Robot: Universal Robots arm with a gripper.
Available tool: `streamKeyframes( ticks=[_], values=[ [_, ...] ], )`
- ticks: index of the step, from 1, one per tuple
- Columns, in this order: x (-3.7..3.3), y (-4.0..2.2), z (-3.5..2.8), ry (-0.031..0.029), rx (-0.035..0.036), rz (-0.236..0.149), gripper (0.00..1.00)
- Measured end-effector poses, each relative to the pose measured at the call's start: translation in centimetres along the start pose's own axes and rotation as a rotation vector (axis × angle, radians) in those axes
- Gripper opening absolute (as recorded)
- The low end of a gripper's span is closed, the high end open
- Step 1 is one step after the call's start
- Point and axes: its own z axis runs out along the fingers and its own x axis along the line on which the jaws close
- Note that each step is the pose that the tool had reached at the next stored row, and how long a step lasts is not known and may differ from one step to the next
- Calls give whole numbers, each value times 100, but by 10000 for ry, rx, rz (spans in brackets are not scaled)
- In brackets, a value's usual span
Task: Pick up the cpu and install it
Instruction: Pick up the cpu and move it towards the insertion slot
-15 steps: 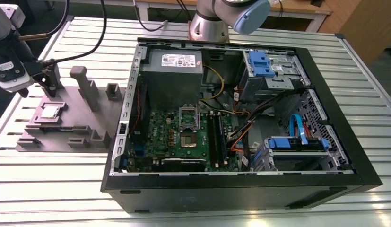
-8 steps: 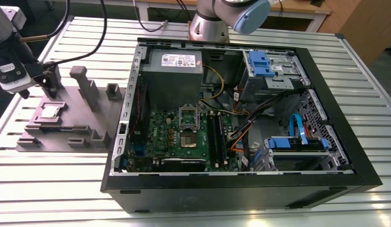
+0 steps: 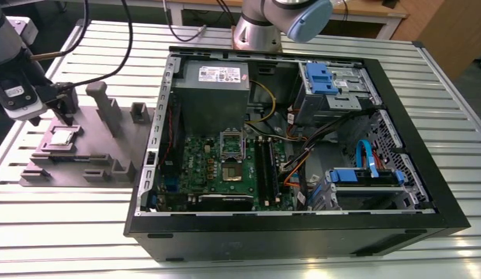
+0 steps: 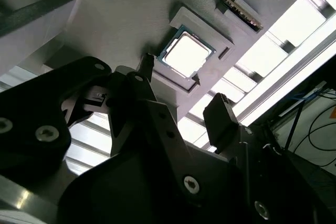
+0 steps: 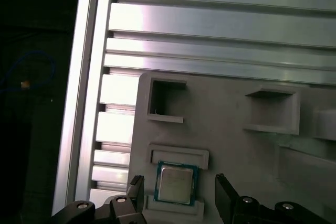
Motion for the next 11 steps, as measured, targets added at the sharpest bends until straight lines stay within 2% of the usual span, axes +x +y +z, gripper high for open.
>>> streamKeyframes(
  ticks=[3, 8, 11],
  values=[
    [-1, -5, 54, -3, -1, 25, 65],
    [2, -15, 85, -2, 3, 5, 65],
    [2, -18, 101, 5, 78, 7, 65]
  ],
)
